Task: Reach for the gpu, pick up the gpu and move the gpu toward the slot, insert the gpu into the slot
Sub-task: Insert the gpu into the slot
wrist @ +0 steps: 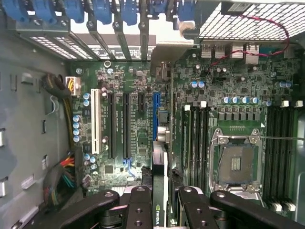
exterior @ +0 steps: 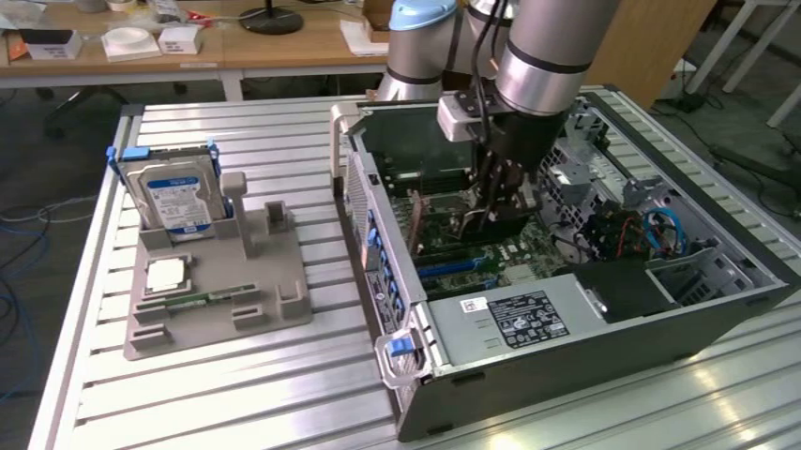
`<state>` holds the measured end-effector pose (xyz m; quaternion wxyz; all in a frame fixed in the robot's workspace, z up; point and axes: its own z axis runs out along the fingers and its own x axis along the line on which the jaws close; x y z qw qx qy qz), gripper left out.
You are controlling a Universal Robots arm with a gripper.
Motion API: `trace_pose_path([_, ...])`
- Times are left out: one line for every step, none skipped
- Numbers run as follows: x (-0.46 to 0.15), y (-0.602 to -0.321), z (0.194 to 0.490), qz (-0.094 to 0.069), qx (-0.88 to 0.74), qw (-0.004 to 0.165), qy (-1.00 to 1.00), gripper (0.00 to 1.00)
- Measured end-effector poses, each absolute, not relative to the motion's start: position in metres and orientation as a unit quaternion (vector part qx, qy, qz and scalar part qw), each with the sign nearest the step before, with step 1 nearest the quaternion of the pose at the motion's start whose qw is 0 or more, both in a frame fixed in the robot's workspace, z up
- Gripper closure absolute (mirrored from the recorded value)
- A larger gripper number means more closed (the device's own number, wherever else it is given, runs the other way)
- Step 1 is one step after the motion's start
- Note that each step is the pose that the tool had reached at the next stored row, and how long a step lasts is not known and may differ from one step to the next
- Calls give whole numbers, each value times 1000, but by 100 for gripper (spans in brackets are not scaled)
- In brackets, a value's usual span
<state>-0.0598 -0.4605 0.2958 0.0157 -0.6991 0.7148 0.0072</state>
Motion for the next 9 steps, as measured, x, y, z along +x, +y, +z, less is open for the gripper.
trace_pose_path([-60, -461, 296, 7, -699, 16, 715, 74])
trace_pose_path([-60, -461, 295, 7, -699, 16, 715, 74])
trace_pose_path([-61, -461, 294, 7, -699, 16, 715, 74])
trace_pose_path([-63, -461, 293, 7, -699, 16, 715, 74])
trace_pose_path([-64, -461, 292, 7, -699, 16, 715, 74])
trace_pose_path([-66, -461, 292, 7, -699, 16, 715, 74])
trace_pose_path([-67, -461, 291, 7, -699, 16, 715, 74])
trace_pose_path([-68, -461, 290, 7, -699, 16, 715, 74])
trace_pose_path([-69, -461, 289, 7, -699, 16, 715, 74])
